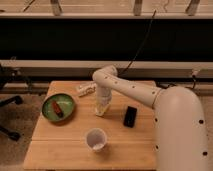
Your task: Wipe the white sponge on the table
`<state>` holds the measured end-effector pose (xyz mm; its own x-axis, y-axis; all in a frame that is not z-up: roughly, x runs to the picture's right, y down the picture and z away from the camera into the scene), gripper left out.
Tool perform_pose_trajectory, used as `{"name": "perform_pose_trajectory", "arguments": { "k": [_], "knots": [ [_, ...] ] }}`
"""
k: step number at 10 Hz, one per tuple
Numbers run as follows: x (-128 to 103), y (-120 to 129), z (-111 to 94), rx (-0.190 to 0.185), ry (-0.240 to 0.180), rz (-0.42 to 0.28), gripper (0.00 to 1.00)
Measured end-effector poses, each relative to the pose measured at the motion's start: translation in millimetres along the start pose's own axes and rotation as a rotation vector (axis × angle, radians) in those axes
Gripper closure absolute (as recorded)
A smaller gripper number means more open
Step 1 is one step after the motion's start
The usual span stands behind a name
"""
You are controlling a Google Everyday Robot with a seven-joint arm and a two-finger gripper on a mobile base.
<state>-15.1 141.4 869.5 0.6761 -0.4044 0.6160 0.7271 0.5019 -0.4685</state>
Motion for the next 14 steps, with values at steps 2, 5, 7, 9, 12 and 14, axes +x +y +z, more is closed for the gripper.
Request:
{"name": "perform_pose_trajectory", "arguments": {
  "k": [2, 5, 7, 9, 12, 14],
  "knots": [
    [10.0, 8.7, 0.8, 0.0, -0.002, 0.034, 0.97],
    [27.5, 19.4, -2.9, 0.008, 0.002, 0.09, 0.97],
    [42.1, 21.8, -8.4, 0.017, 0.014, 0.125, 0.97],
    [52.9, 13.4, -16.0, 0.028, 0.028, 0.14, 0.97],
    [53.5, -8.6, -21.5, 0.036, 0.04, 0.116, 0.97],
    [46.2, -27.2, -21.8, 0.033, 0.039, 0.08, 0.97]
  ]
}}
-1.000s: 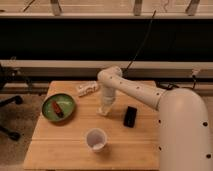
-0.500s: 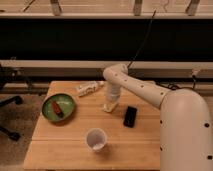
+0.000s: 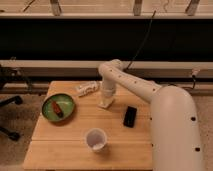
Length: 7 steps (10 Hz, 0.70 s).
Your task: Wipe the white sponge on the table
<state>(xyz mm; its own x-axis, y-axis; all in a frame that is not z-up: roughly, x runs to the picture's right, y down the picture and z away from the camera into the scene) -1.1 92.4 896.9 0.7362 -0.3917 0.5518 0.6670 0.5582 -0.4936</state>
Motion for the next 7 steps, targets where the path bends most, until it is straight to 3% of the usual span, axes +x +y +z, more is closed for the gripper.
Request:
{"name": "perform_pose_trajectory", "arguments": {
  "k": [3, 7],
  "knots": [
    [-21.7, -20.2, 2.3, -0.006, -0.007, -0.069, 0.97],
    [-59.5, -24.3, 3.9, -0.021, -0.022, -0.174, 0.97]
  ]
}}
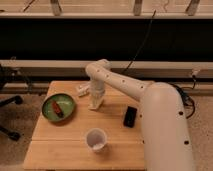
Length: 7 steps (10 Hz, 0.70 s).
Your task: Wipe the white sponge on the table
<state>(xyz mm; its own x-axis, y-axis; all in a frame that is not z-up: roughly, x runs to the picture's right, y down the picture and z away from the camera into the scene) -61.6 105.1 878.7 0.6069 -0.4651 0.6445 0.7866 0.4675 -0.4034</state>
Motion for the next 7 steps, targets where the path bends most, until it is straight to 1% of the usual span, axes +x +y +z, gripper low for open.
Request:
{"name": "perform_pose_trajectory", "arguments": {
  "k": [2, 4, 5, 7],
  "knots": [
    [-18.8, 9.1, 0.7, -0.014, -0.013, -0.053, 0.97],
    [-30.7, 21.9, 2.5, -0.032, -0.025, -0.079, 0.97],
    [-33.8, 33.4, 3.9, -0.046, -0.034, -0.085, 0.97],
    [-27.6, 50.9, 5.7, -0.059, -0.041, -0.07, 0.97]
  ]
}}
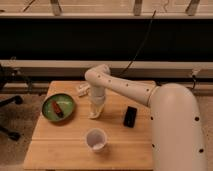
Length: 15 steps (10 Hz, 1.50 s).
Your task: Wipe the white sponge on the table
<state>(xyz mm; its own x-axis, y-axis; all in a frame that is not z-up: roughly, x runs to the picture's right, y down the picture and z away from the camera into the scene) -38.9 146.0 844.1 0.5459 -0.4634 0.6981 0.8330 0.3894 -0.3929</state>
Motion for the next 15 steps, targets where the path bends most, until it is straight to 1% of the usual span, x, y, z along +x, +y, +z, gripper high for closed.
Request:
{"name": "perform_pose_trajectory", "arguments": {
  "k": [2, 4, 5, 7, 8, 10, 11, 12, 15],
  "knots": [
    [15.7, 23.0, 2.0, -0.009, -0.002, 0.048, 0.97],
    [34.3, 34.9, -0.4, -0.011, 0.002, 0.094, 0.97],
    [48.9, 40.2, -2.8, -0.011, 0.007, 0.125, 0.97],
    [69.2, 39.9, -6.5, -0.012, 0.013, 0.151, 0.97],
    [81.0, 32.5, -9.7, -0.007, 0.015, 0.16, 0.97],
    [88.3, 21.5, -11.6, -0.006, 0.019, 0.155, 0.97],
    [87.1, 6.3, -11.6, -0.009, 0.022, 0.136, 0.97],
    [84.5, -3.7, -10.5, -0.014, 0.022, 0.12, 0.97],
    [73.1, -25.8, -8.9, -0.018, 0.02, 0.053, 0.97]
  ]
}}
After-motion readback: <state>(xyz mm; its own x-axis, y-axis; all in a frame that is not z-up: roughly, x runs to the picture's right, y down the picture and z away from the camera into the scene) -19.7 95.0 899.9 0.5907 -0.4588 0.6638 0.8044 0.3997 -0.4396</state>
